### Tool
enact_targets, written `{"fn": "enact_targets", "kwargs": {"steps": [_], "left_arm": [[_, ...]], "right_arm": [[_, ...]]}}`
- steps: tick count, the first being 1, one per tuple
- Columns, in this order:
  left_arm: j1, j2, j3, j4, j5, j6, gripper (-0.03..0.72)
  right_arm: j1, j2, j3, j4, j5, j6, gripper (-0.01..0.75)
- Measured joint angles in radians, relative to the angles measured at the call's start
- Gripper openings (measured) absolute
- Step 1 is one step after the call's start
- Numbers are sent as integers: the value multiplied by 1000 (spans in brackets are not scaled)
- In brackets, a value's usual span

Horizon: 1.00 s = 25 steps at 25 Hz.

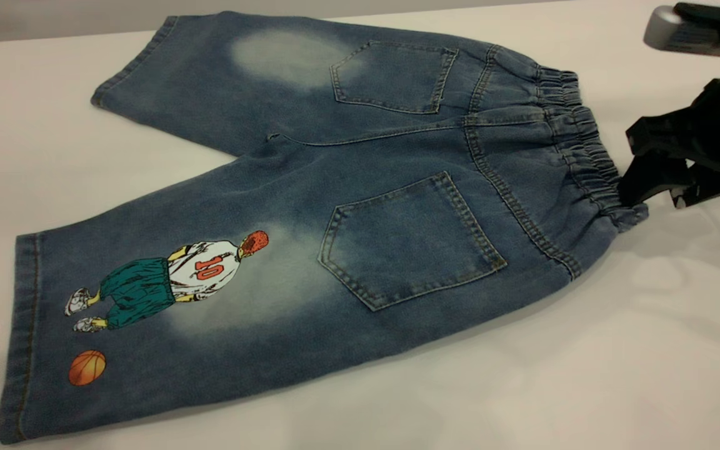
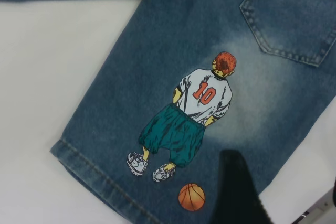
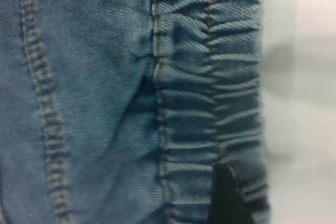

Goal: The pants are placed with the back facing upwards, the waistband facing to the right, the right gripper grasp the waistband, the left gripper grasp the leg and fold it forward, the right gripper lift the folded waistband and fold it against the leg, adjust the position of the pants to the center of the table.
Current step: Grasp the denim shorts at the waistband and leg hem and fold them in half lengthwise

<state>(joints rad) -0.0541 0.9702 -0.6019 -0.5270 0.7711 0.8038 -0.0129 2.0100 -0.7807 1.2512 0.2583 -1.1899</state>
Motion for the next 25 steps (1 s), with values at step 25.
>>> {"fn": "enact_targets", "kwargs": {"steps": [25], "left_arm": [[0,8,0,1,0,0,399]], "right_arm": [[3,77,-65,-68,181,10,328]]}}
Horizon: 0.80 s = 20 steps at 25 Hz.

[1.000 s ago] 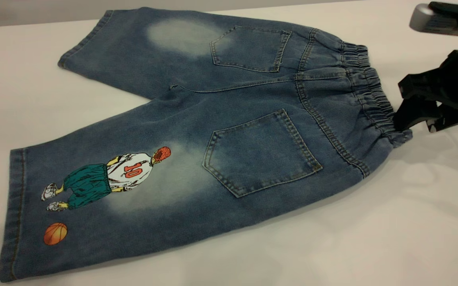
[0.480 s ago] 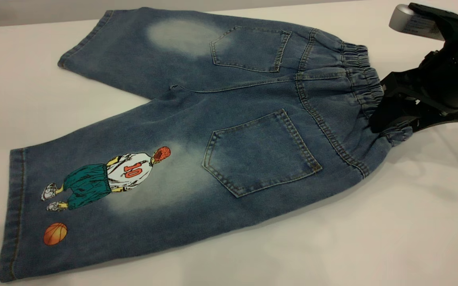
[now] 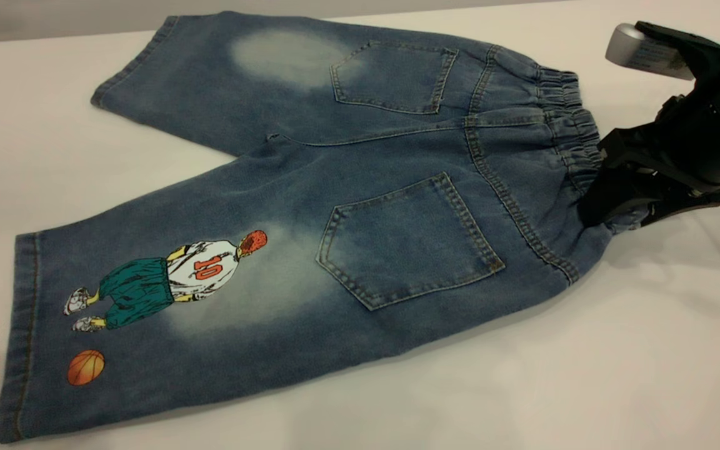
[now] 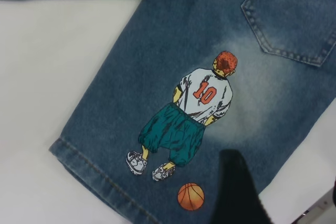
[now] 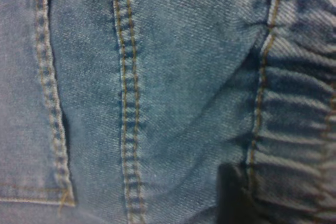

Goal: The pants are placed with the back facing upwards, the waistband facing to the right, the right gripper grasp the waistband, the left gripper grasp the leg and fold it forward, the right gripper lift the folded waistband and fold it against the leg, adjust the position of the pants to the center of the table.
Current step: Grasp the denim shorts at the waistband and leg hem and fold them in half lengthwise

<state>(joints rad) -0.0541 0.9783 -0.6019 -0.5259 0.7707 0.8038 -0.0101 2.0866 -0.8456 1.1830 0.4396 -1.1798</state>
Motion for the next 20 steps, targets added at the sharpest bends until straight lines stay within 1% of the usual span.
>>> {"fn": "enact_targets", "kwargs": {"steps": [2,5,6,8,10,12,16,18,20], "left_arm": [[0,0,0,10,6,0,399],[0,1,0,53,17,-9,390],[0,6,1,77,30,-19,383],[0,28,4,147,57,-63,370],[0,53,24,226,85,-110,365],[0,88,62,317,82,-154,365],[0,180,145,418,5,-163,364],[-1,231,176,424,-28,-163,364],[-2,280,183,397,-79,-163,364]], "right_arm": [[0,0,0,1,-6,0,244],[0,0,0,5,-12,2,88],[0,0,0,9,-12,6,55],[0,-1,0,19,-12,9,34],[0,-1,0,39,-16,9,32],[0,-1,0,50,-16,9,32],[0,-1,0,73,-14,8,32],[0,-1,-1,73,-13,8,34],[0,-1,-2,73,-10,8,34]]}}
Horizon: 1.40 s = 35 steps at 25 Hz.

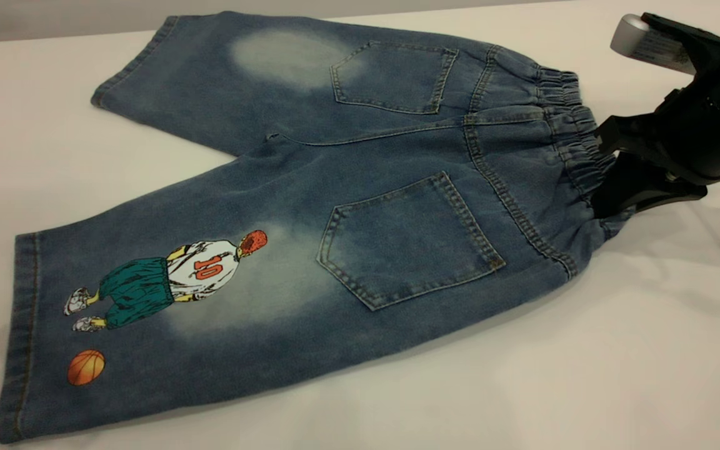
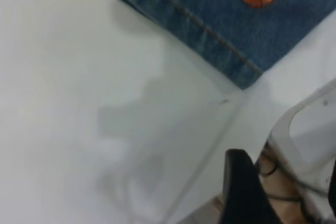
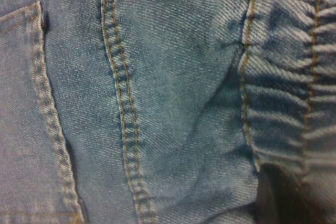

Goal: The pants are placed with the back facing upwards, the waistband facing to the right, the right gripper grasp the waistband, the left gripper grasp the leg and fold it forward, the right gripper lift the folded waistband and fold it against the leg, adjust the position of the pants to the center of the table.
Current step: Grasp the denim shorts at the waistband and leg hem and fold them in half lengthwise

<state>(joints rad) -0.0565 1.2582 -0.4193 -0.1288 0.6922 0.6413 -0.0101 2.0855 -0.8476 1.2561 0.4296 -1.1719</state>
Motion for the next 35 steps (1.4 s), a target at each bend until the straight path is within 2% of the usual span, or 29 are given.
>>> {"fn": "enact_targets", "kwargs": {"steps": [5,10,14,18,23,30,35], "left_arm": [[0,100,0,-16,-78,-45,364],[0,220,0,-9,-177,-188,364],[-36,300,34,5,-236,-251,364],[-82,357,47,3,-325,-194,364],[-85,433,47,3,-392,-152,364],[-85,506,47,0,-452,-145,364],[-100,506,47,-1,-443,-120,364]], "right_arm": [[0,-1,-21,8,40,0,34],[0,-2,-29,14,51,0,34],[0,-2,-29,14,51,0,36],[0,-2,-29,14,51,0,36],[0,-2,-29,13,53,-1,36],[0,-2,-29,13,62,-1,36],[0,-2,-29,13,65,-1,36]]}}
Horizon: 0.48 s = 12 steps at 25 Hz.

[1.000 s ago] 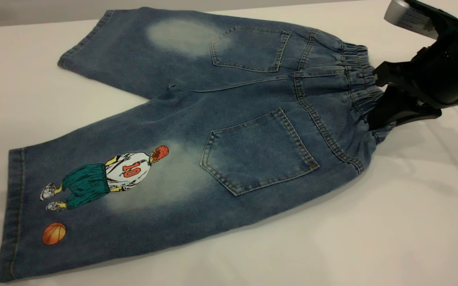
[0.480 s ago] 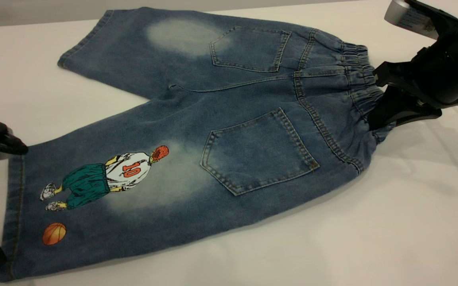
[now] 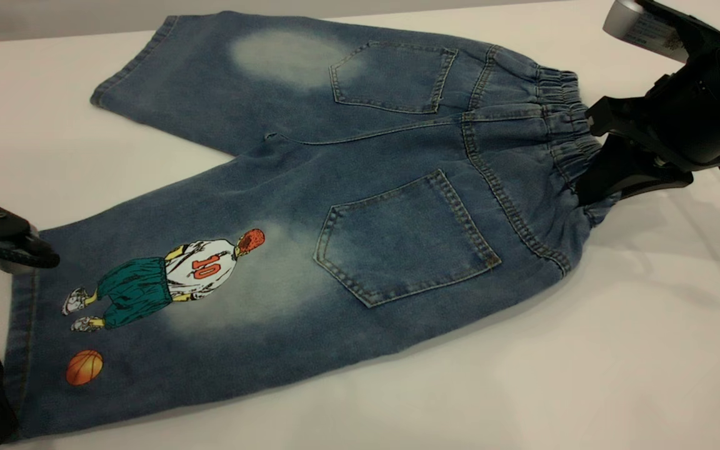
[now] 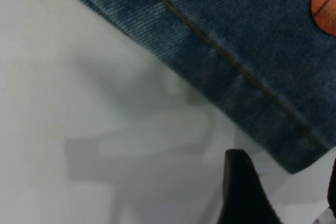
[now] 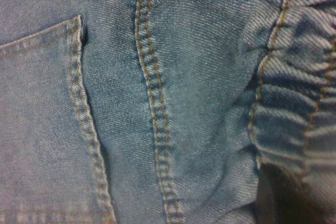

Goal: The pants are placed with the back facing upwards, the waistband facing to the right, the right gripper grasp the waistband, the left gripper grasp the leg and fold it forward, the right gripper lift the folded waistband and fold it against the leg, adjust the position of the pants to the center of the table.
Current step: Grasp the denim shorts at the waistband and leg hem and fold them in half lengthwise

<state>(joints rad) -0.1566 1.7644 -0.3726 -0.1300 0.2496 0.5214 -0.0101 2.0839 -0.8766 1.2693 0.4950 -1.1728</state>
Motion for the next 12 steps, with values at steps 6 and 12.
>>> {"fn": "enact_targets", "kwargs": {"steps": [6,12], "left_arm": [[-128,0,1,0,18,92,364],[-169,-1,1,3,-60,104,364]], "right_arm": [[0,0,0,-1,2,0,38],[0,0,0,-1,16,0,41]]}}
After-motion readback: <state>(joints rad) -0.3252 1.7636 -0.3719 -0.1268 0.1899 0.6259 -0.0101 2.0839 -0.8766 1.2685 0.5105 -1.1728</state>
